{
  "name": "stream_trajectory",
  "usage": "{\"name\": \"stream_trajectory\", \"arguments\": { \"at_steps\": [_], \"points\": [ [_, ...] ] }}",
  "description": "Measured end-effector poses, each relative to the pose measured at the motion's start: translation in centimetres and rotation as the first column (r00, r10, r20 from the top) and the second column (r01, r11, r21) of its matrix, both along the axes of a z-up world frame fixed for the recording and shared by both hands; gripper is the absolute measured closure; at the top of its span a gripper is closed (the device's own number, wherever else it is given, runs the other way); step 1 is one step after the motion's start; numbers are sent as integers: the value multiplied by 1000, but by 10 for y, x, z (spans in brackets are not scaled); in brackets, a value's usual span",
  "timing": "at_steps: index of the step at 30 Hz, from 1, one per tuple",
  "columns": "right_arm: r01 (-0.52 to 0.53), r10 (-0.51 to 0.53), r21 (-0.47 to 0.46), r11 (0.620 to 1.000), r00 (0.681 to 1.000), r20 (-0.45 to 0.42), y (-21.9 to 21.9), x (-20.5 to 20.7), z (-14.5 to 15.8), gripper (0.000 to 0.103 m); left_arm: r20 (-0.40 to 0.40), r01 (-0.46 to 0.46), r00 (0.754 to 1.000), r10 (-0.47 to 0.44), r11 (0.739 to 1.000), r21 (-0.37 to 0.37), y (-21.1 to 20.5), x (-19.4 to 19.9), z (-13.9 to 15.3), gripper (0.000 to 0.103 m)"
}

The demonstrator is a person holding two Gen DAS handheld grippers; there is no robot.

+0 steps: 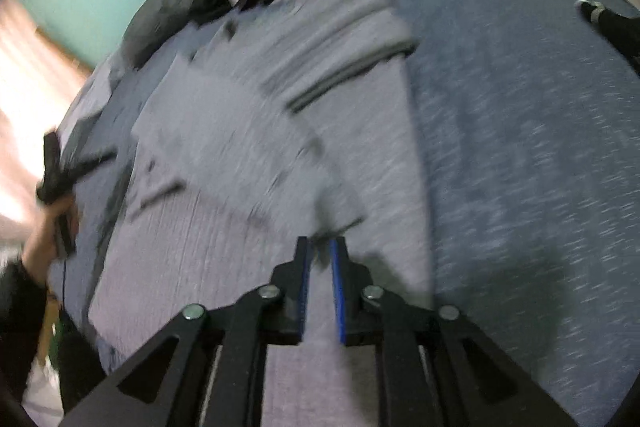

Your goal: Fold clothes

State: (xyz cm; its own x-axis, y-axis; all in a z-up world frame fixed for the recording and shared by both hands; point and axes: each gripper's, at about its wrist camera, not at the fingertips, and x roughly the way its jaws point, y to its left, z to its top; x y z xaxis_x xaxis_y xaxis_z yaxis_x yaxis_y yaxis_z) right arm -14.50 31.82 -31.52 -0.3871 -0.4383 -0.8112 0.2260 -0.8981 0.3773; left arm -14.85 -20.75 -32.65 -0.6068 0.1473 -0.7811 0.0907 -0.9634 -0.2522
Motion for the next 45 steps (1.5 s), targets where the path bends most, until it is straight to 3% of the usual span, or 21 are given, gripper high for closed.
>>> {"name": "stream_trajectory", "arguments": {
  "at_steps": [1, 2, 5, 10, 13, 16, 18, 27, 33, 38, 41, 45],
  "points": [
    [19, -19, -8, 1000, 1000, 11, 2, -6, -1, 72, -6, 1, 1000, -1, 1000, 7, 3, 2, 0, 78],
    [32, -32, -15, 999, 999, 29, 3, -13, -4, 69, -12, 3, 1000, -3, 1000, 12, 5, 4, 1, 78],
    [38, -36, -10, 999, 995, 96, -3, -34, -19, 69, -41, -5, 999, 6, 999, 34, 10, 14, 2, 78],
    [-49, 32, 119, 992, 990, 135, -29, -43, -40, 69, -80, -28, 996, 36, 996, 90, 12, 33, -5, 78],
    [-83, 62, 180, 980, 991, 119, -37, -39, -45, 70, -80, -41, 995, 51, 993, 113, 9, 40, -11, 78],
    [-114, 94, 220, 969, 991, 97, -45, -33, -44, 90, -69, -51, 996, 60, 990, 131, 4, 42, -16, 78],
    [-137, 120, 242, 961, 989, 85, -50, -29, -43, 97, -71, -48, 996, 58, 990, 133, 1, 45, -14, 78],
    [-109, 119, 256, 960, 993, -23, -35, -20, -5, 98, -76, -94, 991, 108, 981, 167, -18, 57, -16, 77],
    [-130, 134, 329, 935, 991, 11, -33, -29, -27, 98, -80, -82, 992, 95, 983, 163, -17, 55, -14, 77],
    [-109, 96, 325, 939, 994, 55, -29, -33, -43, 98, -67, -88, 993, 100, 984, 155, -23, 52, -17, 77],
    [-12, 23, 355, 935, 999, -25, -27, -31, -23, 95, -61, -96, 992, 107, 983, 158, -27, 50, -18, 77],
    [55, -27, 252, 966, 993, -114, -29, -29, 1, 95, -61, -93, 993, 103, 985, 147, -25, 41, -17, 77]
  ]
}}
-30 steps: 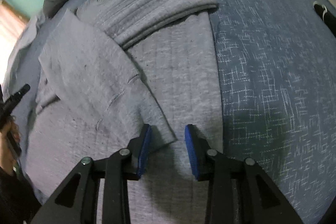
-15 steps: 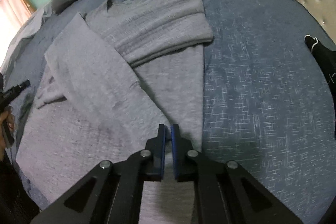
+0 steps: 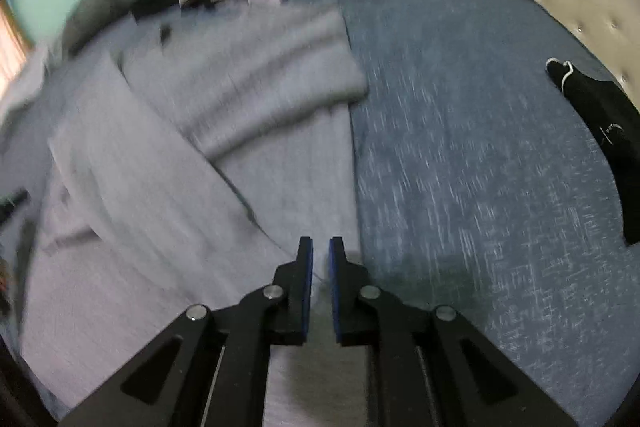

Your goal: Fold clothes

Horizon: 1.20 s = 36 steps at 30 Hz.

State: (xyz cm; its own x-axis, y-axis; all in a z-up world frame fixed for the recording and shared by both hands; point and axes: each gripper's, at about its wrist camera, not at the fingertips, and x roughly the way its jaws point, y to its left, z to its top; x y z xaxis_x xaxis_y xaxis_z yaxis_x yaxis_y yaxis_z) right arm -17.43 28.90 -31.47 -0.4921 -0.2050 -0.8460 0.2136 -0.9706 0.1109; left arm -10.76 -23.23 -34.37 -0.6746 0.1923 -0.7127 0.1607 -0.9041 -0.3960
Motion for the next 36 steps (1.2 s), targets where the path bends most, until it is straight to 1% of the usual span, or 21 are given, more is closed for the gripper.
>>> {"name": "stream_trajectory", "arguments": {
  "at_steps": [3, 7, 9, 12, 13, 14, 15, 17, 18, 20, 21, 23, 25, 26, 27, 28, 29, 32, 35, 36],
  "points": [
    [-28, 27, -88, 996, 999, -17, -14, -3, 3, 95, 3, 10, 1000, -10, 1000, -9, 5, -11, 0, 77],
    [-53, 53, -198, 979, 999, -5, -41, -8, -8, 95, 39, 39, 999, -36, 997, -60, 19, -34, -5, 77],
    [-66, 69, -226, 972, 998, 5, -52, -9, -13, 95, 58, 58, 997, -53, 994, -89, 23, -46, -7, 77],
    [-80, 86, -234, 969, 996, 18, -59, -9, -17, 90, 84, 73, 994, -64, 991, -113, 26, -57, -9, 77],
    [-75, 81, -223, 972, 997, 15, -56, -8, -18, 83, 87, 78, 994, -68, 990, -121, 27, -59, -9, 77],
    [-68, 73, -213, 975, 997, 14, -51, -9, -19, 71, 91, 86, 993, -75, 987, -132, 28, -61, -9, 77],
    [-60, 64, -207, 977, 998, 15, -47, -12, -20, 67, 95, 94, 992, -81, 985, -143, 30, -63, -9, 77],
    [-40, 46, -233, 972, 999, 22, -31, -12, -21, 66, 105, 110, 990, -93, 980, -168, 32, -68, -10, 75],
    [-32, 40, -244, 969, 999, 26, -26, -13, -22, 66, 110, 116, 989, -97, 977, -181, 33, -71, -11, 71],
    [-31, 39, -254, 967, 999, 29, -23, -16, -24, 66, 122, 120, 988, -98, 976, -184, 34, -78, -14, 69],
    [-41, 51, -264, 964, 998, 33, -24, -18, -26, 66, 128, 121, 987, -98, 975, -185, 34, -81, -16, 68],
    [-83, 96, -256, 963, 995, 38, -32, -27, -28, 56, 134, 124, 986, -98, 973, -195, 33, -85, -16, 68],
    [-129, 141, -238, 963, 989, 34, -39, -36, -29, 56, 137, 122, 986, -96, 972, -199, 32, -88, -16, 68],
    [-146, 159, -226, 963, 987, 40, -43, -42, -31, 56, 140, 120, 986, -93, 972, -200, 31, -90, -16, 68],
    [-159, 173, -223, 962, 984, 48, -45, -46, -34, 59, 142, 120, 986, -92, 972, -204, 31, -91, -16, 68],
    [-172, 188, -225, 959, 981, 53, -46, -48, -35, 77, 145, 120, 985, -91, 971, -206, 30, -92, -16, 68],
    [-179, 197, -227, 957, 979, 55, -46, -50, -36, 97, 147, 119, 985, -90, 971, -206, 29, -92, -16, 68],
    [-173, 188, -258, 950, 982, 32, -37, -48, -31, 98, 145, 112, 986, -83, 971, -212, 27, -93, -17, 68],
    [-133, 137, -307, 942, 991, -10, -17, -46, -22, 99, 139, 110, 987, -80, 968, -225, 28, -96, -18, 63],
    [-121, 122, -309, 943, 992, -17, -13, -45, -20, 99, 137, 113, 987, -83, 967, -228, 29, -97, -17, 62]
  ]
}}
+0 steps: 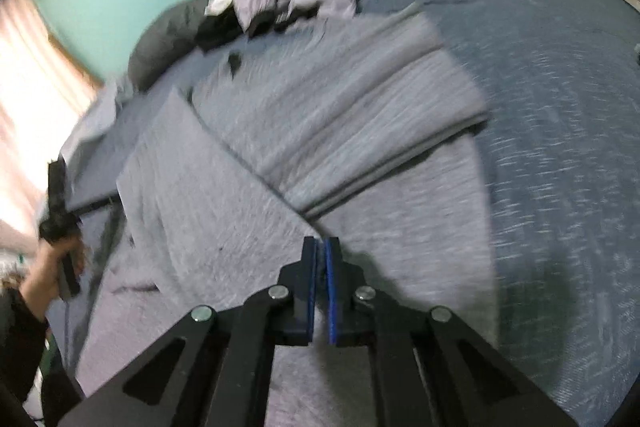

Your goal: Fold clothes

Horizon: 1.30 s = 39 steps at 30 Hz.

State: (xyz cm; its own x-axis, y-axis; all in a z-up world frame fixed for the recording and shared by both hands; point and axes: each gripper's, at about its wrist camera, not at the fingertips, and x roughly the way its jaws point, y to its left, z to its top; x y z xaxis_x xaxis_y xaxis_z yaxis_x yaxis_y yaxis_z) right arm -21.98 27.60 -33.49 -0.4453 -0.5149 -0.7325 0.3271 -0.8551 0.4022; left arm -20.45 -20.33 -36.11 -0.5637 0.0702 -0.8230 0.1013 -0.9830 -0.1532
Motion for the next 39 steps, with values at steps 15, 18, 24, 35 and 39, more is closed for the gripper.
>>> {"name": "stream_trajectory", "arguments": {
  "at_steps": [15, 18, 24, 35, 39],
  "points": [
    [96, -96, 3, 995, 994, 48, 22, -10, -5, 100, -31, 63, 997, -65, 997, -46, 11, -18, 2, 62],
    [92, -92, 7, 996, 994, 59, 22, -11, -7, 100, -44, 82, 996, -83, 996, -26, 11, -22, 4, 97],
    [83, -84, 16, 996, 994, 75, 21, -13, -12, 100, -59, 58, 997, -60, 998, -34, 6, -23, 12, 98],
    [65, -65, 6, 998, 993, 93, 19, -18, -14, 100, -20, -99, 994, 109, 957, 271, -40, -8, 10, 78],
    [67, -67, 0, 998, 993, 95, 19, -18, -15, 100, -22, -56, 997, 69, 931, 360, -29, -21, 8, 55]
  ]
}}
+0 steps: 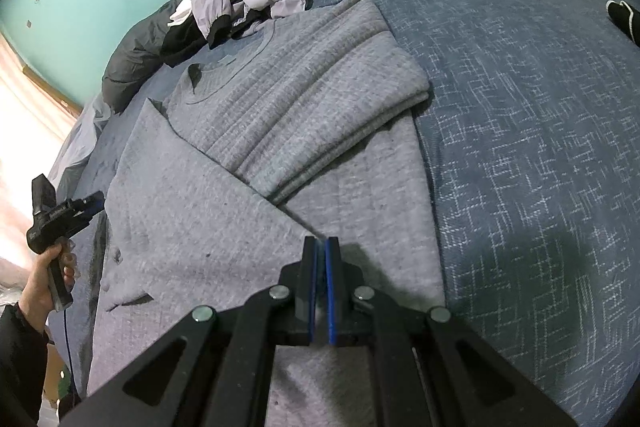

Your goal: Fold clothes

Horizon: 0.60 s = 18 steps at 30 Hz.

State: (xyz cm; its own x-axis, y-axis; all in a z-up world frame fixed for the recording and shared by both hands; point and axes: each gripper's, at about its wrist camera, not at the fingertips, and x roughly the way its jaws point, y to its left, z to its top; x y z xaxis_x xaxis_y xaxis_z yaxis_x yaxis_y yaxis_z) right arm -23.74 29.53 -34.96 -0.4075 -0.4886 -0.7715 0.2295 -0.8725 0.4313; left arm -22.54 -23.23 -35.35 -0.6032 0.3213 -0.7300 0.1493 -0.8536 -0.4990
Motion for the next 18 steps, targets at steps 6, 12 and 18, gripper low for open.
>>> {"name": "stream_trajectory", "arguments": {
  "at_steps": [6, 12, 18],
  "points": [
    [-3, 3, -2, 1000, 1000, 0, 0, 1, 0, 100, 37, 6, 999, -8, 999, 54, 9, -21, -21, 60],
    [-12, 12, -5, 1000, 1000, 1, -1, 0, 0, 100, 6, -12, 1000, 12, 1000, -14, 12, -15, -13, 90],
    [-22, 22, -7, 1000, 1000, 2, -3, 0, 0, 100, 51, -98, 994, 96, 995, 35, 4, -12, -24, 85]
  ]
}}
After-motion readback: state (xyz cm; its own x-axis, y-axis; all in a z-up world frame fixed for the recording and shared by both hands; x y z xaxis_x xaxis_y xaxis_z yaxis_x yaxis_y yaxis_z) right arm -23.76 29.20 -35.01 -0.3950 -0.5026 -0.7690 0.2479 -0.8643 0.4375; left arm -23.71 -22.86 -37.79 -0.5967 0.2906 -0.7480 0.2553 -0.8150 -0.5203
